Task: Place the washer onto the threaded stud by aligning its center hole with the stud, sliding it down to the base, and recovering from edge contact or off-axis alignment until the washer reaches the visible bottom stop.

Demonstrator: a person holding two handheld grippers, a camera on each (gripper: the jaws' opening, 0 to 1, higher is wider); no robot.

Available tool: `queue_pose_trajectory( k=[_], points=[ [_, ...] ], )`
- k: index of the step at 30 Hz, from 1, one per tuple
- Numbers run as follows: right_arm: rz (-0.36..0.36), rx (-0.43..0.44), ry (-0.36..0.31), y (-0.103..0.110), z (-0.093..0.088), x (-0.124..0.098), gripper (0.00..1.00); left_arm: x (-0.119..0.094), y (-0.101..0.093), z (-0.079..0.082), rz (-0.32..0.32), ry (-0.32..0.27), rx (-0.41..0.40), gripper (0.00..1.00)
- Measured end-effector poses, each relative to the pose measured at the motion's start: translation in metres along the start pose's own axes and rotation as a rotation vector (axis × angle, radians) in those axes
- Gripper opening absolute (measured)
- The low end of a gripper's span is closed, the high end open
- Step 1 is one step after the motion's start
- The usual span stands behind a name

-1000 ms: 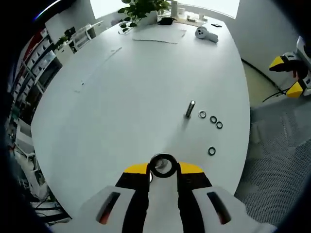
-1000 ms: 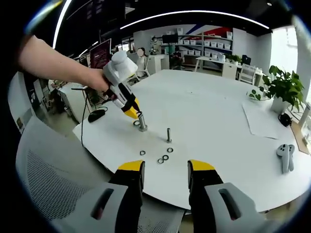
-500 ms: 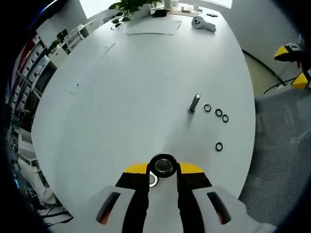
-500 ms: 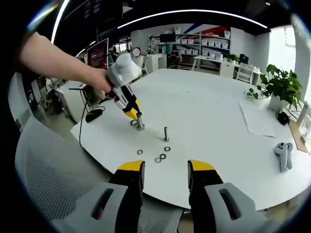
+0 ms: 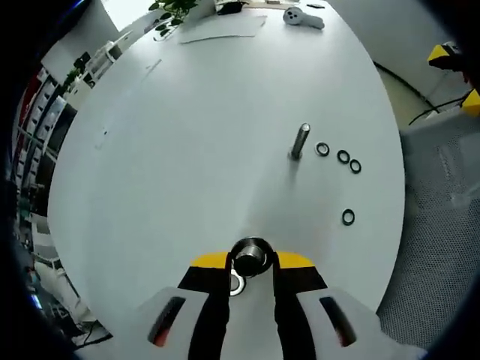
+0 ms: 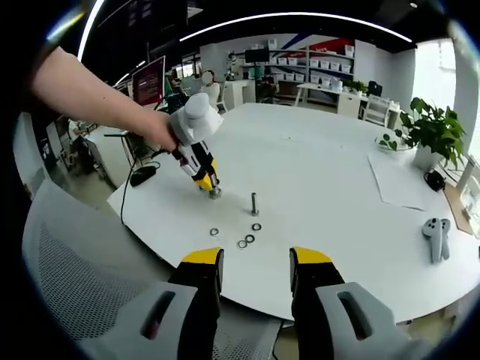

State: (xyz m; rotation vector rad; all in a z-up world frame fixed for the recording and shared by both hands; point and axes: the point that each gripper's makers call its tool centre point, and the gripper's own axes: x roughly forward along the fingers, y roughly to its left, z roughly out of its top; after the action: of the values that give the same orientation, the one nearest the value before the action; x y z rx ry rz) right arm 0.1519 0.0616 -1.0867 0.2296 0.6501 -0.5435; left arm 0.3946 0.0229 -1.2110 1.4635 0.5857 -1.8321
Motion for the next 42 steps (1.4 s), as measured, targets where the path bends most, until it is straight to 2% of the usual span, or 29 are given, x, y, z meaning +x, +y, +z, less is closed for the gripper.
queue_pose_trajectory(
  k=[5,14,19,22,27,30,36,40,42],
  points=[
    [0.004,0.000,0.003,0.000,-0.001,0.000,0.38,0.008,0.001,-0.005,-0.008,0.007,-0.020,0.19],
    [0.019,-0.001,0.010,0.003,-0.002,0.001,0.38,0.006,0.001,-0.002,-0.011,-0.012,-0.060,0.20],
    [0.024,-0.003,0.012,0.003,-0.002,0.002,0.38,0.008,0.000,-0.002,-0.012,-0.022,-0.042,0.20],
    [0.022,-0.019,0.034,0.005,-0.005,0.002,0.37,0.016,0.000,-0.011,-0.007,0.004,-0.024,0.21],
    [0.024,-0.018,0.028,0.004,-0.005,0.002,0.37,0.008,0.002,-0.004,0.014,-0.037,-0.063,0.24],
    [0.029,-0.020,0.028,0.005,-0.005,0.003,0.37,-0.002,-0.004,-0.004,0.024,-0.046,-0.067,0.27],
    [0.040,-0.024,0.028,0.007,-0.005,0.003,0.37,-0.010,-0.012,-0.021,0.036,-0.041,-0.097,0.27],
    [0.047,-0.023,0.024,0.008,-0.003,0.004,0.37,-0.018,-0.010,-0.034,0.044,-0.032,-0.131,0.27],
    [0.053,-0.020,0.021,0.009,-0.003,0.004,0.37,-0.022,-0.013,-0.036,0.049,-0.037,-0.159,0.27]
  ],
)
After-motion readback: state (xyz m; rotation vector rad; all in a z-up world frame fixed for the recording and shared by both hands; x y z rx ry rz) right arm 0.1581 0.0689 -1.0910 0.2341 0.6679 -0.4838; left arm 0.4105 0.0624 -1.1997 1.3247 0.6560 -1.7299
